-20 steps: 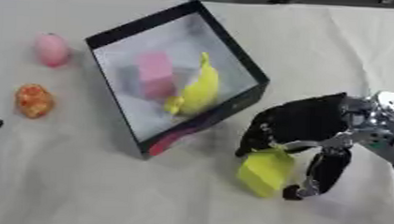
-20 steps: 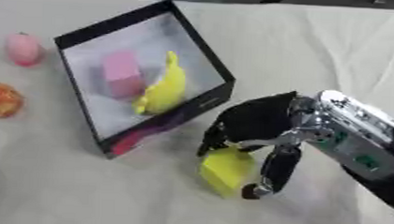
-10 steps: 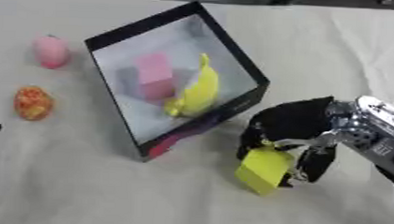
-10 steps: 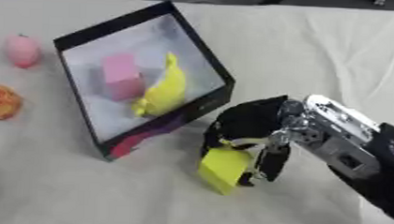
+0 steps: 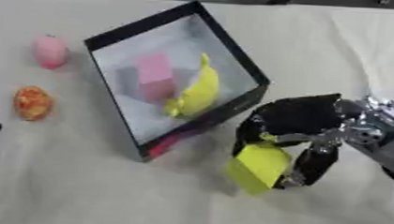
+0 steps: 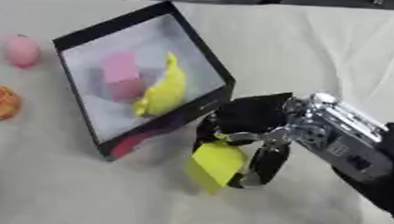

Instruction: Pick up objects on the table and place them in the box.

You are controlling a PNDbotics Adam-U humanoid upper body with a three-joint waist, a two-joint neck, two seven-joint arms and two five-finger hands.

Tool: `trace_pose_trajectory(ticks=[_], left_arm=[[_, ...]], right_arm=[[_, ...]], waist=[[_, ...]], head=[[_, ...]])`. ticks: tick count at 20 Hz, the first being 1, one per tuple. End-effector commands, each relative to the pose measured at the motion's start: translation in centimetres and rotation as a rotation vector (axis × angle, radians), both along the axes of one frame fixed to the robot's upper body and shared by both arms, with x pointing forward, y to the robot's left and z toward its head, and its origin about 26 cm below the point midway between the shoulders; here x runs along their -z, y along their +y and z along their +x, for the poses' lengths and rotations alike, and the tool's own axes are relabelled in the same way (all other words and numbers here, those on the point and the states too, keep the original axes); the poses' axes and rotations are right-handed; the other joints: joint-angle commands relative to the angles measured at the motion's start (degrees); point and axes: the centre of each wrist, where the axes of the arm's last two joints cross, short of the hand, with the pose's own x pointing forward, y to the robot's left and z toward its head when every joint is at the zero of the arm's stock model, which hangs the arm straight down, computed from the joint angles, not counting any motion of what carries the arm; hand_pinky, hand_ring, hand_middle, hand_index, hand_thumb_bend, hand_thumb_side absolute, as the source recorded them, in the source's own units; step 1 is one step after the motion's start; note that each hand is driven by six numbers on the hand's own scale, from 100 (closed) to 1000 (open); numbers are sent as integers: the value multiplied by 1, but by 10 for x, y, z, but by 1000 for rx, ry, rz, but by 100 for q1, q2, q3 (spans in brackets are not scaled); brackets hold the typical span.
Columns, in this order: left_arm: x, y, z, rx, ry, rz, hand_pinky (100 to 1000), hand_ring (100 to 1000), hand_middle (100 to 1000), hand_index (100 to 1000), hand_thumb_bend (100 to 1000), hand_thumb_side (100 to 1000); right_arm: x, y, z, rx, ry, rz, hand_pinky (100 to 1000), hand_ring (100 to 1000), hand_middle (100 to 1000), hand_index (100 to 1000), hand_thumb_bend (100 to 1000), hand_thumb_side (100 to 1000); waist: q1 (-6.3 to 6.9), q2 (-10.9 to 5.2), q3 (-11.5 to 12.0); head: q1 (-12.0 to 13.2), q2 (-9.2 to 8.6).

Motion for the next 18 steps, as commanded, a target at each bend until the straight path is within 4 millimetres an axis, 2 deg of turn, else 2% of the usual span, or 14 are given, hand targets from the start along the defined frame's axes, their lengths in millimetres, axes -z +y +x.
trace_pose_trajectory(ticks=[1,5,8,13,15,18], left_arm=[[-7,5,-2,-12,-24,22,870,919,963,950,243,1000],[-7,6,-3,-15,-22,27,870,919,963,950,241,1000],[-7,7,-3,-18,-22,29,871,918,964,950,240,1000],[-9,11,-5,-28,-37,34,870,917,965,950,237,1000],[-12,13,-6,-30,-48,36,871,917,965,950,236,1000],[-16,14,-8,-31,-70,37,872,917,966,950,233,1000]], right_arm=[[-29,-11,-6,-11,-71,4,782,585,413,554,100,184],[-52,-20,-7,-18,-154,22,776,568,417,558,120,217],[-70,-21,-9,5,-225,74,768,568,424,564,100,262],[-99,-6,-10,70,-275,120,765,572,447,572,100,285],[-108,2,0,118,-279,129,764,573,450,571,100,288],[-121,9,27,186,-305,168,765,573,450,571,100,270]], waist=[[-30,-81,-17],[-43,-117,-41],[-46,-157,-40],[-69,-266,51],[-78,-305,103],[-90,-340,196]], head=[[29,-22],[31,-39],[20,-47],[-22,-34],[-52,-34],[-91,-43]])
